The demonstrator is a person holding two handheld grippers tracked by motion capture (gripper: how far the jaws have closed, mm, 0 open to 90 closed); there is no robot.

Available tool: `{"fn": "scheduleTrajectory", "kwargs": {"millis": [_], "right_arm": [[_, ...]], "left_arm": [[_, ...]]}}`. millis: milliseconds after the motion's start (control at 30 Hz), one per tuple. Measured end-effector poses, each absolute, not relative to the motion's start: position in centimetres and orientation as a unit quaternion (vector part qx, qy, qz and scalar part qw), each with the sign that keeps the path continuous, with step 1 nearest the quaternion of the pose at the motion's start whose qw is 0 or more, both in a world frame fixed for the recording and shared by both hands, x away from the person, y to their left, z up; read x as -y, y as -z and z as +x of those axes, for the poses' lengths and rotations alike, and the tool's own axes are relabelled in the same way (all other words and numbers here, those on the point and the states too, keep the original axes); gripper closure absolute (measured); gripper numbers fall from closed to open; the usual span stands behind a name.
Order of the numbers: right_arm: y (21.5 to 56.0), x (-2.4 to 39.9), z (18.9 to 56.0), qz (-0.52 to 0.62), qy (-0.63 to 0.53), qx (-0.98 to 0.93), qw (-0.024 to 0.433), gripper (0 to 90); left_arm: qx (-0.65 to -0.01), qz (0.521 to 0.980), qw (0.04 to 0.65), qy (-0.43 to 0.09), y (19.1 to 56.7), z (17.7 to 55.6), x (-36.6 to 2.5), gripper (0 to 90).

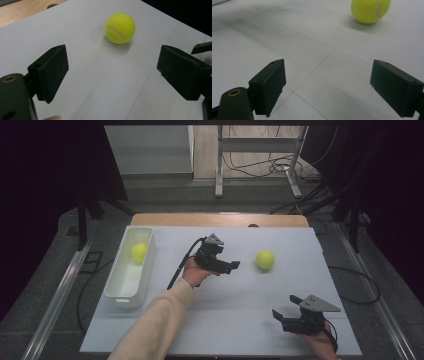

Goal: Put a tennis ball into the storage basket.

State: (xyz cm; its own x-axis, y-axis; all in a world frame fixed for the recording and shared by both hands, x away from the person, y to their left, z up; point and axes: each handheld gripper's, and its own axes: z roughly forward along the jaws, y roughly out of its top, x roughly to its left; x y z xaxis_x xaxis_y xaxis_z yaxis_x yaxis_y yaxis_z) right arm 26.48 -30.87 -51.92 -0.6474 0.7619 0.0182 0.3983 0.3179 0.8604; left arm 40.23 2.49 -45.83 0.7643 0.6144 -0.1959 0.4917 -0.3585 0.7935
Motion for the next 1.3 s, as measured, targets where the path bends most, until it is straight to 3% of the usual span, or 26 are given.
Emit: {"fn": "scheduleTrajectory", "kwargs": {"millis": [1300], "right_arm": [[51.8,30.6,26.6,0.367,-0.457,-0.785,0.200,13.9]], "left_arm": [[-0.339,0.832,0.435,-0.062,47.8,42.0,0.5,10.9]]}}
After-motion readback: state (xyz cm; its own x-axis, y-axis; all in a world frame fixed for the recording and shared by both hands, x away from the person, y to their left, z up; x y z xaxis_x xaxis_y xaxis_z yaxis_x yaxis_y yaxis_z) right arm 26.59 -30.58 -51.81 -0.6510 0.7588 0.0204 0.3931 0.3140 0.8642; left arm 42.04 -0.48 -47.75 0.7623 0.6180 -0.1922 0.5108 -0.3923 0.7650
